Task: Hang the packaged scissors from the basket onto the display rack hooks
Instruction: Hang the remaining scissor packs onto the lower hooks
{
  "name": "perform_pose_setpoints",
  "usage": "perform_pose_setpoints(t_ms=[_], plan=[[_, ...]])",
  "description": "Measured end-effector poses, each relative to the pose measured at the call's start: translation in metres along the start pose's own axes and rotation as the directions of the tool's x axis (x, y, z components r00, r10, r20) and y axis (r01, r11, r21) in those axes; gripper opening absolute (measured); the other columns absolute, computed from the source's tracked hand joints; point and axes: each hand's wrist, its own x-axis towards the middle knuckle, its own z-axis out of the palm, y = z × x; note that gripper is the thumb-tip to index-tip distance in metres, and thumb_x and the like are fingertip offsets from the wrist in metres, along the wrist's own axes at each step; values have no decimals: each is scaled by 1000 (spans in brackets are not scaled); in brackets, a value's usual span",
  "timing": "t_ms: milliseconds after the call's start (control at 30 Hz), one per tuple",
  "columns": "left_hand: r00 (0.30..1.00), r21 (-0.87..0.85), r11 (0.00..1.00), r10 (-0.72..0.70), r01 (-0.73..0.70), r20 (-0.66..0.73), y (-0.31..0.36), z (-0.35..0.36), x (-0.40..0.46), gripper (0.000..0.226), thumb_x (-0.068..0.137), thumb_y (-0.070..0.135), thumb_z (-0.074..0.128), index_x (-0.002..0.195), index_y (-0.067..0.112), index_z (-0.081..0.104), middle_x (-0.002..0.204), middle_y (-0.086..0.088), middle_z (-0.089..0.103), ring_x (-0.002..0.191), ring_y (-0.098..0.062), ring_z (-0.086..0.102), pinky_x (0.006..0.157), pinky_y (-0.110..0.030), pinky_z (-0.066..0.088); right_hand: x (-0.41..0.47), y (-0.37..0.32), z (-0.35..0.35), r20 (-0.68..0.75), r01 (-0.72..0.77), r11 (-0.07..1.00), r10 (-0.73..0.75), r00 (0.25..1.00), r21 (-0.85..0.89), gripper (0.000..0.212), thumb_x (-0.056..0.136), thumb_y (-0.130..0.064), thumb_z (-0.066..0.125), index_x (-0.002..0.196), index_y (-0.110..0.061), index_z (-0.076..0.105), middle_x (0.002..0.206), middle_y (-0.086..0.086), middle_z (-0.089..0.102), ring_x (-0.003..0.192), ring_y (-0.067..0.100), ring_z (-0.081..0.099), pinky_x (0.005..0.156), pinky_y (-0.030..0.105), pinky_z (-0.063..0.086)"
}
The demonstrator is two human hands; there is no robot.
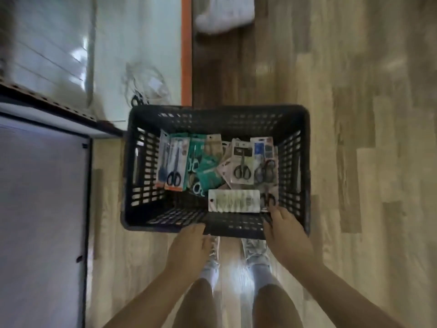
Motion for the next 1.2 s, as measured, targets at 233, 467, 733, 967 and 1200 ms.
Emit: perform_pose_setpoints(t_ms=[233,467,733,967,1200], plan=[[996,109,992,69,-62,-56,-30,50,126,15,97,25,44,97,14,53,98,-6,56,98,-25,55,79,-36,44,98,26,74,-122,-5,1000,5,993,5,35,97,-25,41,129,-11,44,121,7,51,105,22,50,84,31,42],[976,-4,986,164,-166,-141,-8,70,236,28,98,22,43,116,5,55,118,-13,56,103,-25,53,76,-30,41,205,44,93,-315,-39,995,66,947,90,38,96,-22,43,130,-6,43,127,13,47,112,28,46,91,37,41],[931,105,951,307,-291,-196,20,106,336,39,95,40,47,117,8,53,119,-11,53,110,-26,50,84,-31,41,307,64,81,-323,-124,988,149,935,97,44,96,-26,46,130,2,40,133,23,39,121,37,40,98,39,37],[958,198,965,212,-173,-194,25,125,368,78,78,58,63,136,14,37,133,-12,45,123,-32,41,101,-42,37,326,63,84,-327,-153,987,162,931,53,48,96,-34,44,133,-4,37,137,18,36,125,35,38,99,41,39],[983,-300,942,112,-152,-147,17,104,368,35,81,18,70,112,9,55,114,-8,62,106,-26,58,87,-34,49,322,59,73,-353,-112,992,128,927,66,39,95,-30,46,126,-6,44,131,16,43,118,33,45,96,42,43]])
